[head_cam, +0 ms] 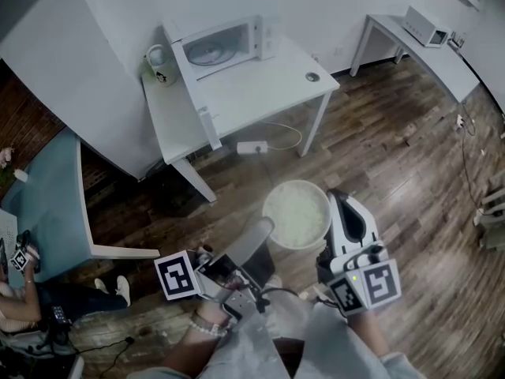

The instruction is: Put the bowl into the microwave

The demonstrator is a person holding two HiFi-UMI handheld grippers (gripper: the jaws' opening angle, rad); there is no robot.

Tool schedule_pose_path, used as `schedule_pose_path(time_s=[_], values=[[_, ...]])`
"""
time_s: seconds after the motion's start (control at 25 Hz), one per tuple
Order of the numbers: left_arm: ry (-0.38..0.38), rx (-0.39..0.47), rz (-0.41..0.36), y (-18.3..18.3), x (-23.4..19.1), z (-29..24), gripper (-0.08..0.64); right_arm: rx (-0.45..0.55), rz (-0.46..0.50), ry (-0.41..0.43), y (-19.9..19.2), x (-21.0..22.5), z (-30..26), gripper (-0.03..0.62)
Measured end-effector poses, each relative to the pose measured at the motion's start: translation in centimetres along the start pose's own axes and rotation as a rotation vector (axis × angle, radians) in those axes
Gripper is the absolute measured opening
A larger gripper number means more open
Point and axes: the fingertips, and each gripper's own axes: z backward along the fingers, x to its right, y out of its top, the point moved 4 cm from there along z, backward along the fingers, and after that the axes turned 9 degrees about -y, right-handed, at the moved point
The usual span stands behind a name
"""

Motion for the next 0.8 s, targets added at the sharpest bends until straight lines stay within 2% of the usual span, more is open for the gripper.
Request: schedule_pose_path(time_s=[0.36,0.8], values=[[-0.007,-0.014,-0.002,-2.4,-0.9,-1.4,0.187,0.013,-0.010,-0.008,0.1,2.4,1.9,0.003],[-0.013,-0.030,-0.004,-2.5,-1.3,-2.3,0.189,0.020,-0.019,-0.020,0.1,3.4,1.8,0.003]])
